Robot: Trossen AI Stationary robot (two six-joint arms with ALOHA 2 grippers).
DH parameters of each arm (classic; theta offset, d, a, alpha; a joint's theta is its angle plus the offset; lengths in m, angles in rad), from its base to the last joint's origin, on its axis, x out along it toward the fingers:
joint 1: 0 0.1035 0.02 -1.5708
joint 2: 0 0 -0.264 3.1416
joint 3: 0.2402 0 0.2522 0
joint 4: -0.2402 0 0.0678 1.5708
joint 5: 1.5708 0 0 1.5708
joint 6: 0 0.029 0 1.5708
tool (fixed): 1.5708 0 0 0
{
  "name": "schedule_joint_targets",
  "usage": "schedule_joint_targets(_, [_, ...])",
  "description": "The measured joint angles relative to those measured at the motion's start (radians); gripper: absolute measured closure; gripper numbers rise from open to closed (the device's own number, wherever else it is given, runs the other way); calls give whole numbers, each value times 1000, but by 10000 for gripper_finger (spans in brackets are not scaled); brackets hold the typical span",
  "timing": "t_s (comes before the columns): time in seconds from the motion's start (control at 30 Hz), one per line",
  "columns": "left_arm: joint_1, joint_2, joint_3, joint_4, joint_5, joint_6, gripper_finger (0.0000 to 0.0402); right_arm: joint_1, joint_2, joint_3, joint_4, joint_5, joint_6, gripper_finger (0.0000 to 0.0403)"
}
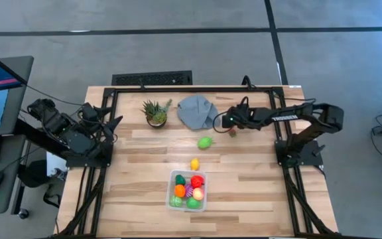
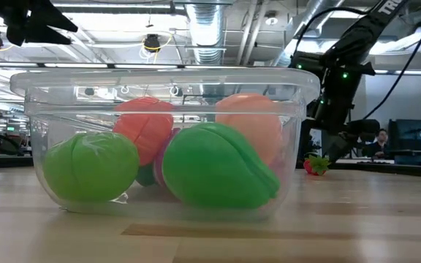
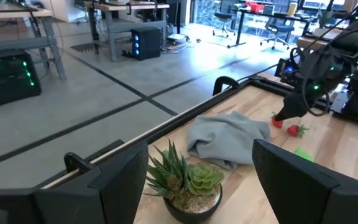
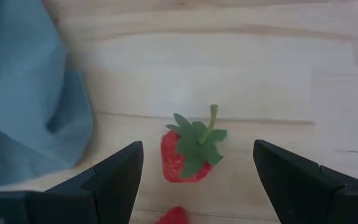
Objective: Pick and placing Produce into tupperware
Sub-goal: Put the top red strawberry into the transparent bin
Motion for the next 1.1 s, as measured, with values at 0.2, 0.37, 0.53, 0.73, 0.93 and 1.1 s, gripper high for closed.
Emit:
schedule_joint_targets(0.2, [0,0,0,0,0,0,123,-28,0,0,-2,-23,-22,76])
schedule_joint_targets(0.37, [0,0,0,0,-1,0,123,-52,0,0,-3,-50,-46,87])
schedule_joint_targets(0.53, [0,0,0,0,-1,-1,123,-57,0,0,1,-61,-65,97])
schedule_joint_targets(0.73, [0,0,0,0,-4,-1,123,-57,-1,0,1,-76,-74,97])
schedule_joint_targets(0.93, [0,0,0,0,-5,-2,123,-57,-1,-1,1,-78,-75,97])
schedule_joint_targets(1.1, [0,0,0,0,-6,-2,123,-57,-1,-1,1,-77,-75,97])
